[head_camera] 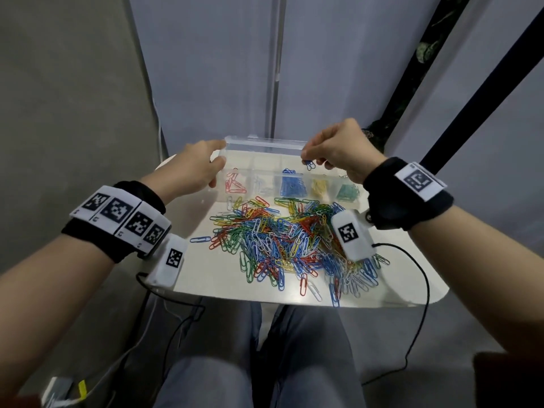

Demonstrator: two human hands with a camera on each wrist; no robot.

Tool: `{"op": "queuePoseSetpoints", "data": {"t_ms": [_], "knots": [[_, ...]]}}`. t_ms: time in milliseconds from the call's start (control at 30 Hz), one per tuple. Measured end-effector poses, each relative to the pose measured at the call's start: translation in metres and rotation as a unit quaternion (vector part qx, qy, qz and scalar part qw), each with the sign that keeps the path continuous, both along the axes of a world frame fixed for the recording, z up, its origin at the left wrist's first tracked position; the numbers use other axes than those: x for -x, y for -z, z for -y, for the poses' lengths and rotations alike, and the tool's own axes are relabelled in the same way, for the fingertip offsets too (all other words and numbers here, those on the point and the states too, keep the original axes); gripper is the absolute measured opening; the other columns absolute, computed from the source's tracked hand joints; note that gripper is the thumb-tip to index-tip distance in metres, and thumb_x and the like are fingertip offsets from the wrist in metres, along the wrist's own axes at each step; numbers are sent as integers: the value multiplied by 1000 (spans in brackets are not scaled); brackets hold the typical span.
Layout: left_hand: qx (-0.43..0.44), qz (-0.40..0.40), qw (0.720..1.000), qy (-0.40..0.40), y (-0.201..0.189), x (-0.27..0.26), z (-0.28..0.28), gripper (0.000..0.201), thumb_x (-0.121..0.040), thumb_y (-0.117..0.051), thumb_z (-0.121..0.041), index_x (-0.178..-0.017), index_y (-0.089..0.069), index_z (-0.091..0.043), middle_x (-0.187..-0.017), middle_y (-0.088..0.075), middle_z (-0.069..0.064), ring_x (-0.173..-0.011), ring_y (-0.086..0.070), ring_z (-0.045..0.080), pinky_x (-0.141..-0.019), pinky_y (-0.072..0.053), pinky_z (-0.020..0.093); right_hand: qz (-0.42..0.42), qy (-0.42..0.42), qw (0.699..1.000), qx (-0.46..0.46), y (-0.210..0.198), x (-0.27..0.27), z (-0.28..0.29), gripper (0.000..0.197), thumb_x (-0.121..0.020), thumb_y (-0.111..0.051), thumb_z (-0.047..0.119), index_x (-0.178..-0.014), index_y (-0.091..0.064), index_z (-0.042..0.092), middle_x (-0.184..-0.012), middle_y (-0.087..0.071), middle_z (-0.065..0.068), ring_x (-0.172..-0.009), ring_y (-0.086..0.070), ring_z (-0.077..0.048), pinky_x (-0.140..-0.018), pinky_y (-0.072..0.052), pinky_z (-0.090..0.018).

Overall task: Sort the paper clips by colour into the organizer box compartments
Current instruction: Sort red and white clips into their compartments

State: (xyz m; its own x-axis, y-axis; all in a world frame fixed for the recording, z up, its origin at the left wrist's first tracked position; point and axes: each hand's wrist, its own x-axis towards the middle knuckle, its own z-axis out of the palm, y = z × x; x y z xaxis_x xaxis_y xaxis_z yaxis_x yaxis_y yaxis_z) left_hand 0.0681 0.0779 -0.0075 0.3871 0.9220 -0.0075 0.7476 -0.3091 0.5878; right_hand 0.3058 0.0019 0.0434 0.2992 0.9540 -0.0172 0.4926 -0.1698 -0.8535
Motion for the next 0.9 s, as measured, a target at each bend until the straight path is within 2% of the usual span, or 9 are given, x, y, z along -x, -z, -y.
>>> {"op": "queuePoseSetpoints", "data": {"t_ms": [167, 233, 300, 367, 467, 533, 633, 767, 900], "knots": [[-4, 0, 1000, 7, 0, 2, 0, 46, -103, -39, -28, -148, -36, -21, -73, -69, 5, -63, -57, 9, -72, -38, 30, 31, 25, 999, -18, 6, -5, -2, 19, -75, -81, 11, -88, -71, 2, -61, -55, 0, -35, -39, 2, -37, -29, -11], [-9, -12, 1000, 11, 0, 2, -1, 46, -103, -40, -29, -148, -36, -21, -81, -71, 6, -68, -59, 11, -73, -39, 31, 36, 51, 996, -61, 6, -21, 8, 19, -76, -81, 13, -89, -72, 2, -62, -55, 1, -41, -42, 2, -42, -32, -12], [-23, -39, 999, 15, -2, 1, -2, 46, -102, -41, -28, -147, -38, -18, -106, -69, 13, -86, -63, 21, -81, -44, 35, 60, 79, 991, -95, 6, -41, 23, 17, -77, -79, 13, -89, -73, 3, -63, -55, 1, -48, -44, -1, -47, -34, -13], [-53, -83, 995, 8, -6, -1, -4, 46, -101, -45, -28, -145, -41, -15, -129, -56, 20, -114, -54, 35, -97, -42, 42, 105, 100, 985, -96, 10, -62, 42, 10, -80, -75, 11, -89, -72, 7, -66, -56, -3, -49, -42, -1, -45, -32, -10], [-136, -112, 984, -17, -13, -12, 1, 50, -96, -53, -31, -142, -41, -15, -131, -43, 19, -124, -37, 37, -102, -33, 46, 175, 103, 979, -18, 23, -95, 66, 16, -82, -73, 9, -97, -71, 5, -86, -65, -13, -68, -53, -13, -60, -41, -19], [-199, -66, 978, -5, -19, -26, 13, 54, -93, -57, -33, -142, -41, -16, -125, -44, 16, -121, -36, 33, -100, -31, 46, 201, 72, 974, 82, 33, -111, 77, 31, -81, -75, 13, -111, -69, 7, -108, -65, -15, -90, -58, -20, -77, -42, -25], [-232, 2, 965, 120, -27, -54, 40, 49, -91, -62, -33, -135, -51, -18, -116, -49, 10, -113, -41, 26, -98, -35, 44, 274, -8, 940, 205, 42, -118, 86, 52, -77, -80, 24, -125, -62, 14, -125, -59, -9, -113, -55, -25, -88, -38, -26], [-161, -42, 941, 294, -21, -94, 70, 40, -90, -63, -34, -128, -57, -22, -114, -50, 0, -109, -43, 15, -92, -34, 30, 308, -88, 925, 204, 44, -98, 93, 50, -77, -80, 28, -123, -65, 18, -110, -65, -7, -95, -59, -22, -76, -39, -24], [-117, -125, 922, 346, -1, -123, 81, 42, -91, -64, -34, -130, -56, -23, -122, -51, -1, -116, -43, 15, -93, -30, 24, 276, -163, 925, 201, 48, -70, 97, 53, -82, -75, 29, -132, -58, 24, -84, -65, 1, -79, -62, -20, -73, -47, -31]]}}
